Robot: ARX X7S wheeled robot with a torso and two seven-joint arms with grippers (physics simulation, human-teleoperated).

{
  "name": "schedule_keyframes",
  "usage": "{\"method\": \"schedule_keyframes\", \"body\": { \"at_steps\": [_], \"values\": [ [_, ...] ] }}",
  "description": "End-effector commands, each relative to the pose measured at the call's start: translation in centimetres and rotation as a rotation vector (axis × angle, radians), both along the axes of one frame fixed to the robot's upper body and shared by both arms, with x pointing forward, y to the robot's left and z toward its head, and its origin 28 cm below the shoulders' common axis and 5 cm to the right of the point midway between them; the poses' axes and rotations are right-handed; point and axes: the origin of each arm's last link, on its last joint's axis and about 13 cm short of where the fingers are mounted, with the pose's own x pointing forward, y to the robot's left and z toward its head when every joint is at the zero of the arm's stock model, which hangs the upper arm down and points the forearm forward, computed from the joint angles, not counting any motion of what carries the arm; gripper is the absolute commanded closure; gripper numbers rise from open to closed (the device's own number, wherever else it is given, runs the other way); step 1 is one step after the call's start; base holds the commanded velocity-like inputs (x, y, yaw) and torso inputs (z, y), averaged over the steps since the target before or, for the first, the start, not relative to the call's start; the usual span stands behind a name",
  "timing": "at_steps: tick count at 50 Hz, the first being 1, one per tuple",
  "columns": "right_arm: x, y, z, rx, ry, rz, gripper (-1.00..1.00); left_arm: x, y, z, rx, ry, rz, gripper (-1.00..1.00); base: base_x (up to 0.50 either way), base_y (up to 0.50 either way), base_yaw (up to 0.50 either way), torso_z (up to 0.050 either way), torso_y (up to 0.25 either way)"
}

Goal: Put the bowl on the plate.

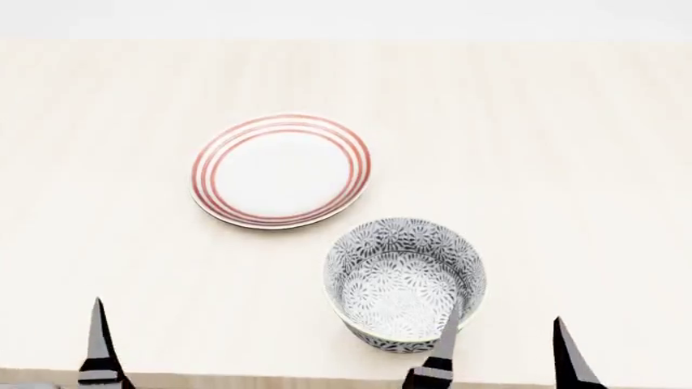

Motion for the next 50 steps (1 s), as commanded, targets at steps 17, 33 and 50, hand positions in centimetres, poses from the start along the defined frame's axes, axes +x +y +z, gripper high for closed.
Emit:
{"method": "schedule_keyframes", "body": {
  "at_steps": [17, 33, 50],
  "values": [
    [-0.7, -0.4, 4.1, 0.072, -0.235, 0.007, -1.0, -0.9, 1.3, 4.4, -0.03, -0.22, 0.111, -1.0, 0.5, 0.0, 0.0, 0.0, 0.0],
    [-0.8, -0.2, 4.1, 0.045, -0.239, 0.004, -1.0, -0.8, 0.6, 3.7, -0.044, -0.139, 0.053, -1.0, 0.33, 0.0, 0.0, 0.0, 0.0],
    [-1.2, -0.1, 4.7, 0.046, -0.254, 0.023, -1.0, 1.0, -4.3, 0.3, -0.171, 0.382, -0.365, -1.0, 0.0, 0.0, 0.0, 0.0, 0.0]
  ]
}}
